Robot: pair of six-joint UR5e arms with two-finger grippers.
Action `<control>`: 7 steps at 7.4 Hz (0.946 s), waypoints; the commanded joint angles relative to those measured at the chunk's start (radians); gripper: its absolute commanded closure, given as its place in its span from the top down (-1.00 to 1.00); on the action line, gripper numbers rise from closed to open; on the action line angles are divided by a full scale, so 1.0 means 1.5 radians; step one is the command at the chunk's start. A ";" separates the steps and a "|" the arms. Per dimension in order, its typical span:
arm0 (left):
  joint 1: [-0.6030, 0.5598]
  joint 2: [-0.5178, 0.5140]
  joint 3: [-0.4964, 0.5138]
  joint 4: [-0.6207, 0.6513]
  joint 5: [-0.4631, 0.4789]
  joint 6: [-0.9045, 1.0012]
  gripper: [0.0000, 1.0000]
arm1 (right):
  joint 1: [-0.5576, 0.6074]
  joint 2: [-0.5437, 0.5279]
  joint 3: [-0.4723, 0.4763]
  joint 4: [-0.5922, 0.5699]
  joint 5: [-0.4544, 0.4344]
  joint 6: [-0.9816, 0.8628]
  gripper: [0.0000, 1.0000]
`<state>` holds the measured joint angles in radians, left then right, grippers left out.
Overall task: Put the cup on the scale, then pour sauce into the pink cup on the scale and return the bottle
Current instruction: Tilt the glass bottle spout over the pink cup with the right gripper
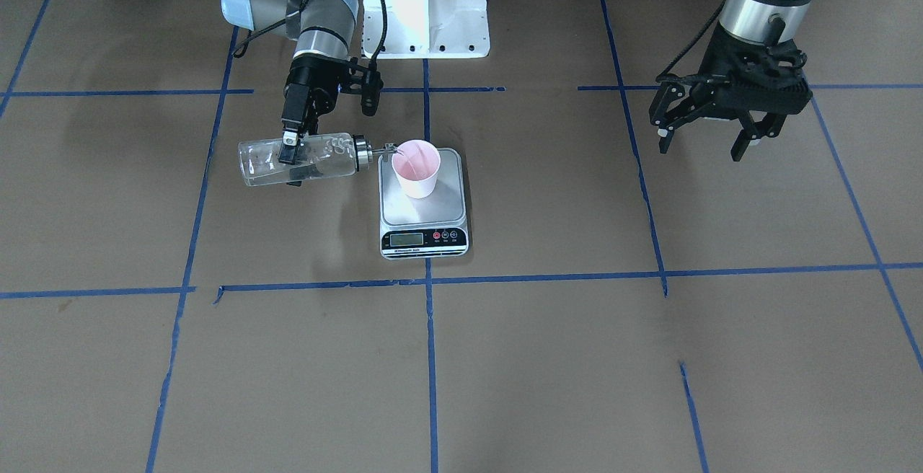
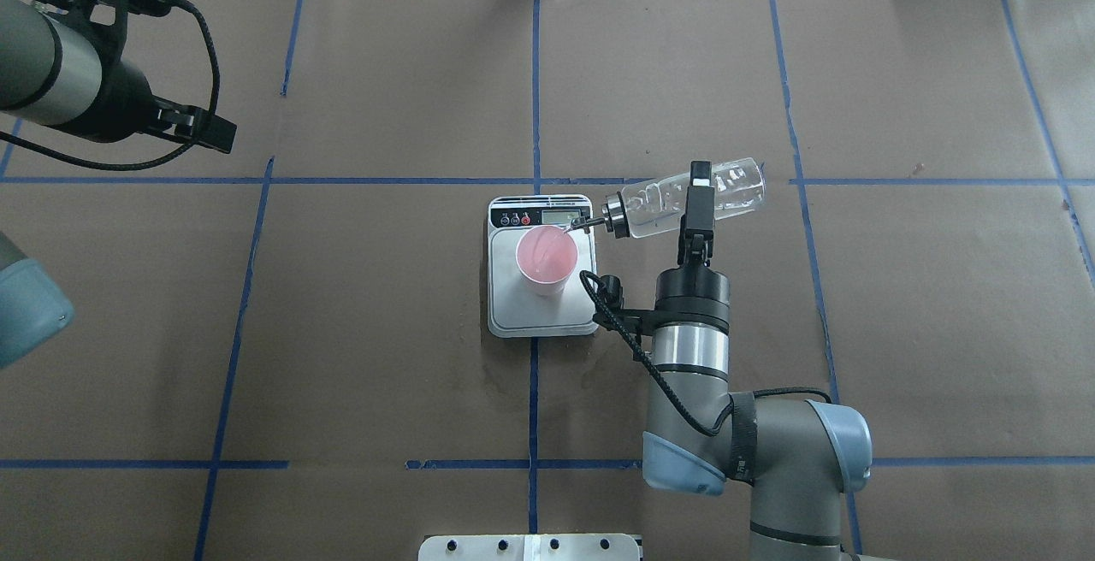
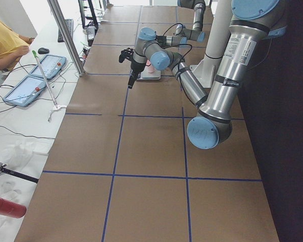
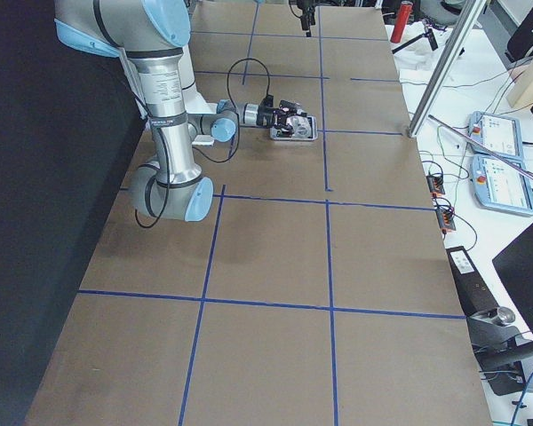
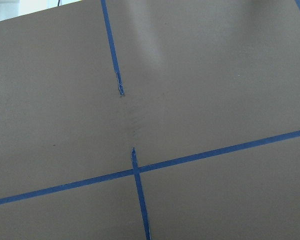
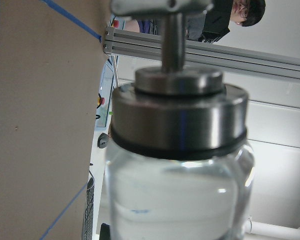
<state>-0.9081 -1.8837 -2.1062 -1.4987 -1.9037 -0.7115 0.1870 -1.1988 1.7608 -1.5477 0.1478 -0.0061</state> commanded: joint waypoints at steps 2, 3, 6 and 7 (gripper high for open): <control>0.000 0.000 0.001 0.000 0.000 -0.002 1.00 | 0.000 -0.001 0.000 0.001 -0.015 -0.056 -1.00; 0.000 0.000 0.000 0.001 -0.001 -0.004 1.00 | 0.000 -0.001 0.001 0.001 -0.015 -0.063 -1.00; 0.000 0.000 -0.003 0.001 -0.001 -0.007 1.00 | 0.000 -0.002 0.005 0.009 -0.026 -0.060 -1.00; 0.000 0.000 -0.004 0.001 -0.001 -0.007 1.00 | 0.000 -0.003 0.006 0.012 -0.025 -0.050 -1.00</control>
<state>-0.9081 -1.8837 -2.1100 -1.4972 -1.9052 -0.7216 0.1871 -1.2013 1.7671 -1.5369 0.1104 -0.0961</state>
